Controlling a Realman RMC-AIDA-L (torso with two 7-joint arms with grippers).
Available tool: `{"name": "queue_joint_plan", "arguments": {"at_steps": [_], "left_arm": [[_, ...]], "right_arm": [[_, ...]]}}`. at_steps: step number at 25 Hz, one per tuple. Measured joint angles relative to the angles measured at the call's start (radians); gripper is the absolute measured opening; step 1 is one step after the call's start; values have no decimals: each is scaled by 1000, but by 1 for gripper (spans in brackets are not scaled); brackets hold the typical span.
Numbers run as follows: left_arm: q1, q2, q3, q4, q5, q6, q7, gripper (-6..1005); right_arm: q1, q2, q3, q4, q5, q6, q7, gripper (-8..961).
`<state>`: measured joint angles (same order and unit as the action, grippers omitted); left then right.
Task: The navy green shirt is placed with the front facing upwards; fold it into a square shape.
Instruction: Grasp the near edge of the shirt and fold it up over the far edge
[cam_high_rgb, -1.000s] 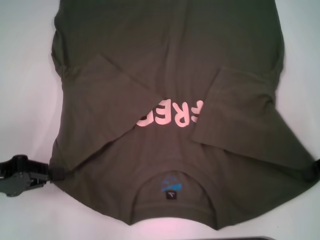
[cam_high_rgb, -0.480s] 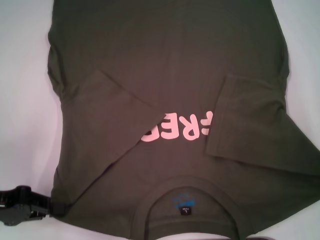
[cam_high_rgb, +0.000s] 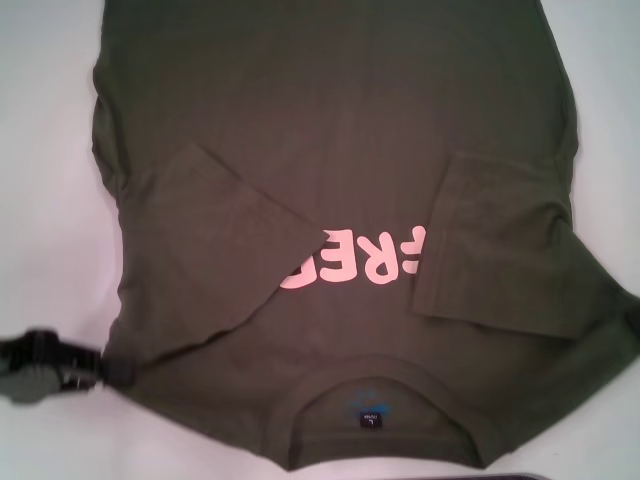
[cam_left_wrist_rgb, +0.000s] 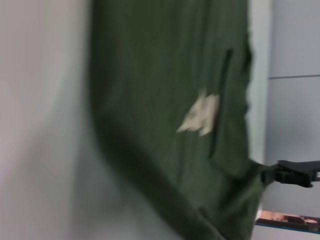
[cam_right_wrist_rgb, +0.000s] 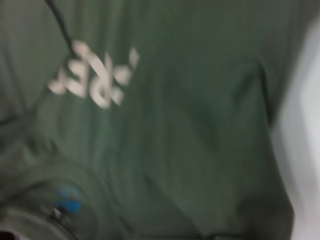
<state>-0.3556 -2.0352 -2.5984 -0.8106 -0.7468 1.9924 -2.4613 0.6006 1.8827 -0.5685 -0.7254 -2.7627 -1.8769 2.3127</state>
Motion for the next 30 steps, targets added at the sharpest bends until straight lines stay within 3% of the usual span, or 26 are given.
{"name": "queue_joint_plan", "arguments": {"at_steps": [9, 14, 22, 30], "left_arm": [[-154, 30, -46, 2, -59, -19, -71, 35], [-252, 42, -47, 19, -59, -126, -139, 35], [-385, 46, -38, 125, -58, -374, -165, 36], [-463, 33, -39, 166, -63, -623, -176, 36]], "right_arm": [[100, -81, 23, -1, 106, 16, 12, 41], [143, -109, 58, -2, 124, 79, 67, 44], [171, -104, 63, -2, 226, 190, 118, 48], [163, -101, 67, -1, 296, 344, 160, 53]]}}
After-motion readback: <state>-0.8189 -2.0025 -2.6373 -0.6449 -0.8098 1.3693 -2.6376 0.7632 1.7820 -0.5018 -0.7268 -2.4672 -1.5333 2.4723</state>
